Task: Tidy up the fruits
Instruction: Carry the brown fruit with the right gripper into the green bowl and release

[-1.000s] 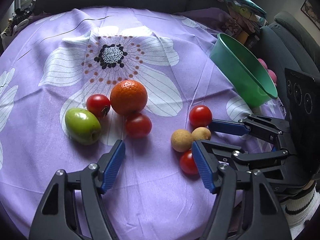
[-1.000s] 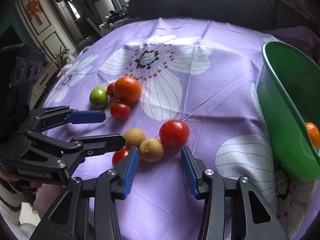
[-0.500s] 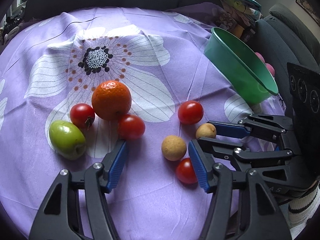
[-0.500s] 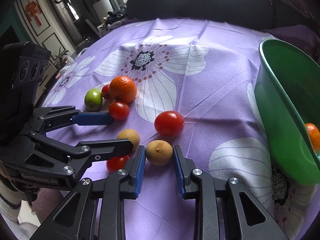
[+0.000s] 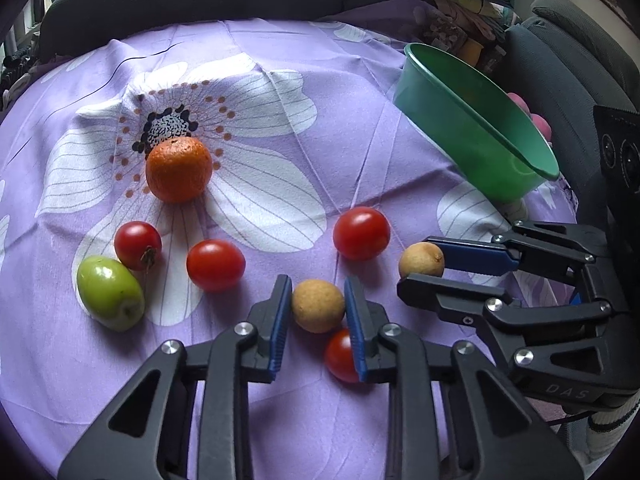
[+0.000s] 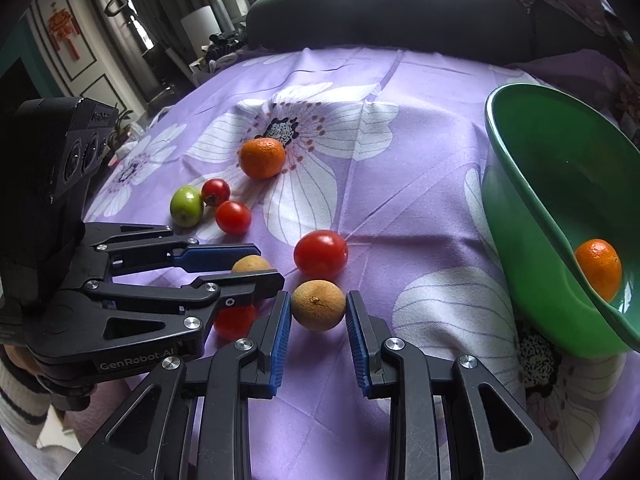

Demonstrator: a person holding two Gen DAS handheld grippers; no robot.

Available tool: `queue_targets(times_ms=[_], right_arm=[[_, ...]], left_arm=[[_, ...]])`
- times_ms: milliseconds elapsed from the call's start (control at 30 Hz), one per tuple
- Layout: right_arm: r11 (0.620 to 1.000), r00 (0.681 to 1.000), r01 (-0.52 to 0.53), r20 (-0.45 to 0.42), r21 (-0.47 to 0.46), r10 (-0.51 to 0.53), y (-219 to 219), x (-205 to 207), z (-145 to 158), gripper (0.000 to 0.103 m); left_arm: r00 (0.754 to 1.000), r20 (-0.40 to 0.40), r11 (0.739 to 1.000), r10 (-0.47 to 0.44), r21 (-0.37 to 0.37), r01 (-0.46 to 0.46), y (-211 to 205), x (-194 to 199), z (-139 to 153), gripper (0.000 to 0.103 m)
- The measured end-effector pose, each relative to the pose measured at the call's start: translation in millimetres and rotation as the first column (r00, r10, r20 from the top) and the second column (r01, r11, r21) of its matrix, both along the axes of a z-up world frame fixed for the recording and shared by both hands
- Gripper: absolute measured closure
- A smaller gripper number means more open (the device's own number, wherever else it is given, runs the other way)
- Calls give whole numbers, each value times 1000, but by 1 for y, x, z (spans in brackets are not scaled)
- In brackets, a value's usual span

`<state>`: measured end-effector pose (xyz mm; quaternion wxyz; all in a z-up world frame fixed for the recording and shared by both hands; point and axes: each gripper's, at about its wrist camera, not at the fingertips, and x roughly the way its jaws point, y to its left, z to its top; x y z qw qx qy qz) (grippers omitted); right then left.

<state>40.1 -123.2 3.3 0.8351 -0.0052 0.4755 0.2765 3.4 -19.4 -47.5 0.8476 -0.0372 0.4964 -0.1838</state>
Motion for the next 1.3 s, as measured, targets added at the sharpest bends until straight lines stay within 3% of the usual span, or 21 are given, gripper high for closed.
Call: queue_targets(times_ms=[267, 600, 1033, 1300], right_arm=[[1000, 999, 4, 47, 15, -5, -4, -6, 15, 74], [999, 989, 41, 145, 22, -43, -17, -10, 44, 74], [976, 947, 216, 242, 1, -210, -73, 3, 66, 74], [952, 919, 306, 268, -18, -290, -101, 11, 67, 74]], left_arm=[[1000, 12, 999, 15, -38, -15, 6, -8, 17, 77], [996, 88, 996, 0, -85, 8, -9, -1, 58, 76], [979, 179, 990, -100, -83, 116, -60, 32, 91, 76], [967, 188, 981, -171, -58, 185, -99, 55, 89, 76]])
